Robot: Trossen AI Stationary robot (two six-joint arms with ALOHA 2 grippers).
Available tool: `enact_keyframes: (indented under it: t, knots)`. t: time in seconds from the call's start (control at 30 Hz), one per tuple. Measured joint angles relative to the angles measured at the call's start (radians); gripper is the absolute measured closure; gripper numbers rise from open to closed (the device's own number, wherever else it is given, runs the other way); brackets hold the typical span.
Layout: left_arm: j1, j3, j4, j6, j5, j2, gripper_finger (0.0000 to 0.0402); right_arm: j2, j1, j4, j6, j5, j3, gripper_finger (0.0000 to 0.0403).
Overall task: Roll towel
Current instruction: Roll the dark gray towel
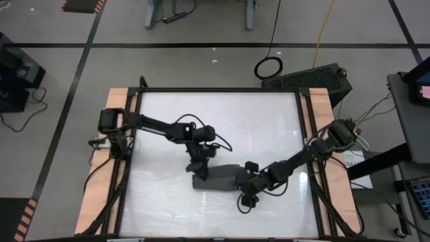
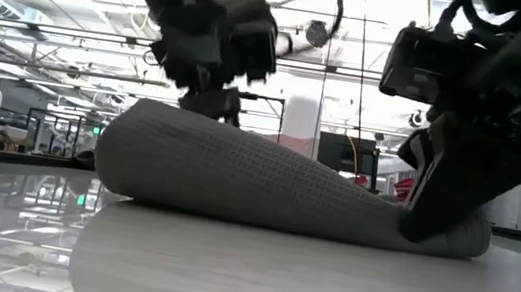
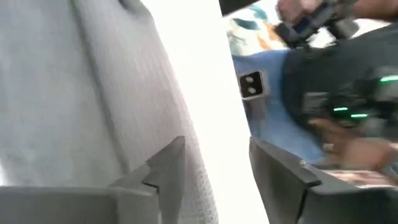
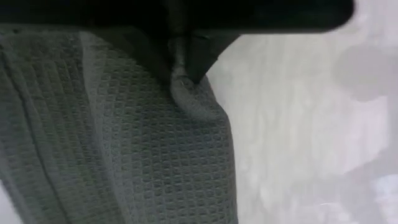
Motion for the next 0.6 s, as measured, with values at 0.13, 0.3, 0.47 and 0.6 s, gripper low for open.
enact_keyframes:
  t: [0.13, 0.3, 0.47, 0.6]
  knots:
    - [-0.032, 0.001, -0.013, 0.114, -0.159, -0.098, 0.0202, 0.001, -0.021, 0.019, 0.017, -0.079, 0.000, 0.0390]
    - [-0.143, 0.001, -0.018, 0.282, -0.343, -0.160, 0.0198, 0.003, -0.061, 0.072, 0.049, -0.197, -0.002, 0.0386]
    - [-0.263, -0.001, -0.034, 0.373, -0.481, -0.163, 0.0198, 0.006, -0.101, 0.137, 0.095, -0.337, -0.003, 0.0393]
    - [-0.321, -0.001, -0.025, 0.391, -0.566, -0.163, 0.0198, 0.006, -0.136, 0.149, 0.135, -0.407, -0.004, 0.0393]
